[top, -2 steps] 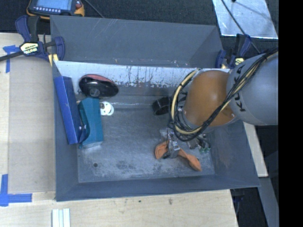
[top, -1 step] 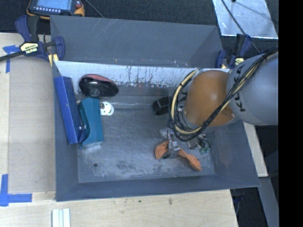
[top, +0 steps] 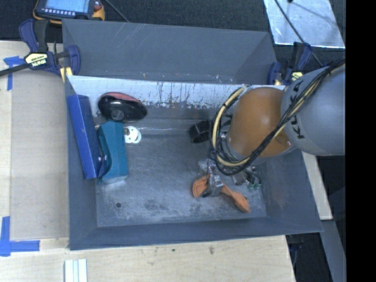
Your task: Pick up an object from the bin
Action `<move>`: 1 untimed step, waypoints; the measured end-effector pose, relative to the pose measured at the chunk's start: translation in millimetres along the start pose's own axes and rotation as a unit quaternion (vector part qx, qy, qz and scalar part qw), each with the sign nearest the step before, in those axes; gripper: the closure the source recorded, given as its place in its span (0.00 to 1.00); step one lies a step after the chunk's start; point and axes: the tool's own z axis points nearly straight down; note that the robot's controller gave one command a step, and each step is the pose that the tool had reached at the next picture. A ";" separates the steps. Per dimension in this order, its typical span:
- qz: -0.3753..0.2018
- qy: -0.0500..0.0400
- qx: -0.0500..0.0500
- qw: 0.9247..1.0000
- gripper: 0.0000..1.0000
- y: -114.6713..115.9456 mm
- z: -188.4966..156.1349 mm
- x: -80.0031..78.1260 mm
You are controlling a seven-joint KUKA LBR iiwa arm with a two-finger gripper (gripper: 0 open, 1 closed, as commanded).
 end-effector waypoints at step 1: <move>0.000 0.000 0.000 1.000 1.00 0.0 0.0 0.0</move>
Offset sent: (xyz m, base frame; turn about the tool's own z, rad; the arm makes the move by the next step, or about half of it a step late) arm 0.0121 0.0183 0.0016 -0.0160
